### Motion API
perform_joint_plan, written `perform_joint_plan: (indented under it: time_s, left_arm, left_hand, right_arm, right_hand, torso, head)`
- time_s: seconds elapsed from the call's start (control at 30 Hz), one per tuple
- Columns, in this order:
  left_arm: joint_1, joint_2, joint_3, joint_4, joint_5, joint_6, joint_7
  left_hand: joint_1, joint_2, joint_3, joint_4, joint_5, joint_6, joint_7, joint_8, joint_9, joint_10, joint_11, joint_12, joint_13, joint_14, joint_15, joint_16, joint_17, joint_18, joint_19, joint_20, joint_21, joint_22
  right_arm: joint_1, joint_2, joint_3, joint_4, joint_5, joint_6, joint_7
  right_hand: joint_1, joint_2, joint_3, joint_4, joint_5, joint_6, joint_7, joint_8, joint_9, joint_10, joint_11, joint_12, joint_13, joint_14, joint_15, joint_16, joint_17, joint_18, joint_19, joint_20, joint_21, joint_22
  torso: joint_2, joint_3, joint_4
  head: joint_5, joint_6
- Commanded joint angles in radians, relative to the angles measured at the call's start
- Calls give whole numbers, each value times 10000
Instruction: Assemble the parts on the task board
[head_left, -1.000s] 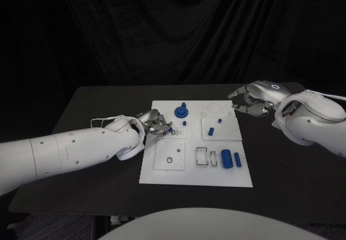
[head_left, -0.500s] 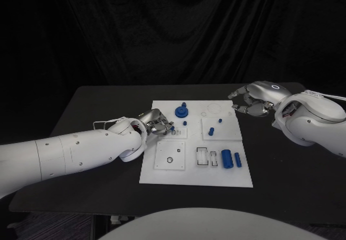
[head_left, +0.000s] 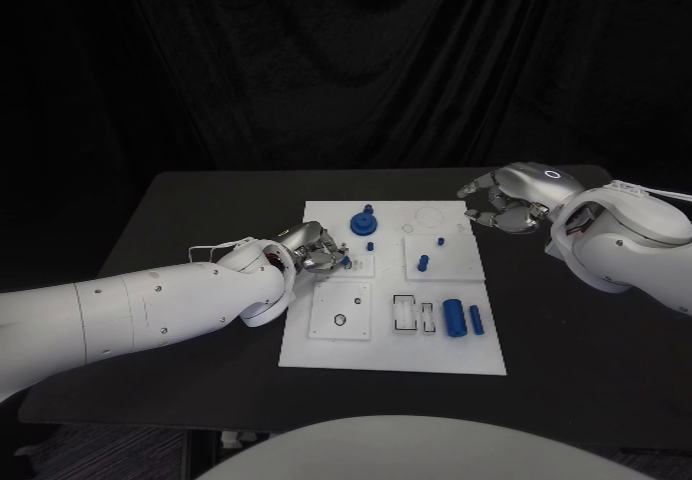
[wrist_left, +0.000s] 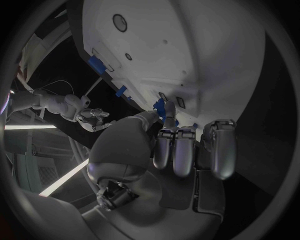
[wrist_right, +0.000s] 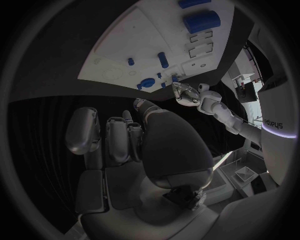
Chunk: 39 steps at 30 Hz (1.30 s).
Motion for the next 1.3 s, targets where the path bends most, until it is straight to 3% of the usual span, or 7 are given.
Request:
perform_joint_plan:
  time_s: [0.03,0.9,1.3]
  left_arm:
    - [-20,17,8,27,-16,88,89]
    - [-134,-28,8,5,-16,302,164]
    - [-169,38,8,-58,-16,460,204]
  left_hand:
    - [-15,-86,55,22,34,32,-16,65,6,1041,-39,-5,2614,1058,-69,26,2633,84,16,-4,37,1562]
    - [-42,-109,81,46,11,43,-18,59,1,1041,-42,-5,2614,1058,-73,26,2633,93,-5,-8,3,1542]
    - [-97,-144,153,117,-274,29,-10,23,-16,1041,-37,-5,2614,1058,-72,26,2633,98,-18,-13,-29,1535]
  right_arm:
    - [-23,-27,6,19,92,21,-156]
    - [-37,-30,6,5,127,37,-158]
    - [-46,-4,6,-15,127,41,-157]
  right_hand:
    - [-39,43,52,7,58,7,28,43,-20,-75,0,-57,1137,417,48,-61,171,100,-82,15,-62,1266]
    - [-39,43,52,7,58,7,28,43,-20,-75,0,-57,1137,417,48,-61,171,100,-82,15,-62,1266]
    - [-48,33,82,1,66,13,37,39,-30,-81,5,-71,1125,414,51,-76,160,107,-91,16,-108,1254]
  torso:
    - [-6,1,-9]
    - [-8,-1,-10]
    - [-4,-5,-9]
  head:
    - [40,-1]
    - [68,-1]
    - [74,-1]
